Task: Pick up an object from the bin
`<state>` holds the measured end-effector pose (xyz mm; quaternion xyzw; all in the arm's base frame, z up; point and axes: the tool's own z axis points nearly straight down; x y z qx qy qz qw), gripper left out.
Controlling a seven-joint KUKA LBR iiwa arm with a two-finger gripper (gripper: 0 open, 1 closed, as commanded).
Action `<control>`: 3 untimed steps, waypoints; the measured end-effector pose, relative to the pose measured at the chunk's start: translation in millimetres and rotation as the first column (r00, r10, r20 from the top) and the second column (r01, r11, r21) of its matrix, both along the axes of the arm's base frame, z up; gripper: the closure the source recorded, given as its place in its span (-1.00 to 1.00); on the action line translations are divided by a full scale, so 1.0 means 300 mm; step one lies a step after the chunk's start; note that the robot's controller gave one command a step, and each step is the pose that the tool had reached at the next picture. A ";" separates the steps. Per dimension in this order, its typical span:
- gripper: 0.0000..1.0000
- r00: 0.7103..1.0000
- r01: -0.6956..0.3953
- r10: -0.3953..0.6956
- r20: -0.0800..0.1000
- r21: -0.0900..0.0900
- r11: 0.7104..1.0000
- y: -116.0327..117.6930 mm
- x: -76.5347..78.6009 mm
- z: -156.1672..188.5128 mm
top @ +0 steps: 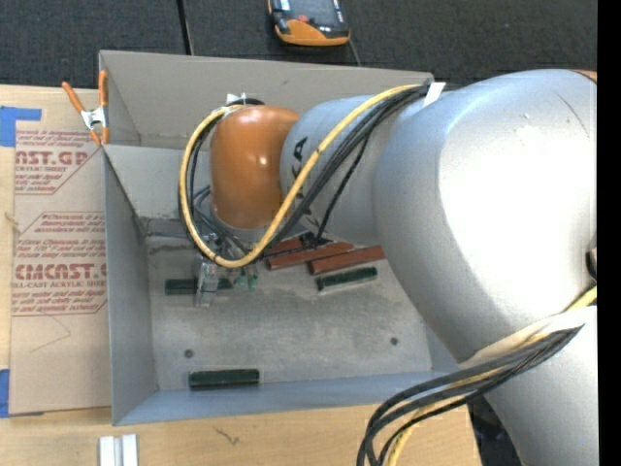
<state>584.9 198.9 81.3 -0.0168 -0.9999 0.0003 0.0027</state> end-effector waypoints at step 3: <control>1.00 1.000 0.000 0.000 0.010 0.003 1.000 0.003 0.008 0.149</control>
Offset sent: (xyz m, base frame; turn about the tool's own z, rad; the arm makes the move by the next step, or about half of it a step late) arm 0.0000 -0.0001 0.0091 0.0000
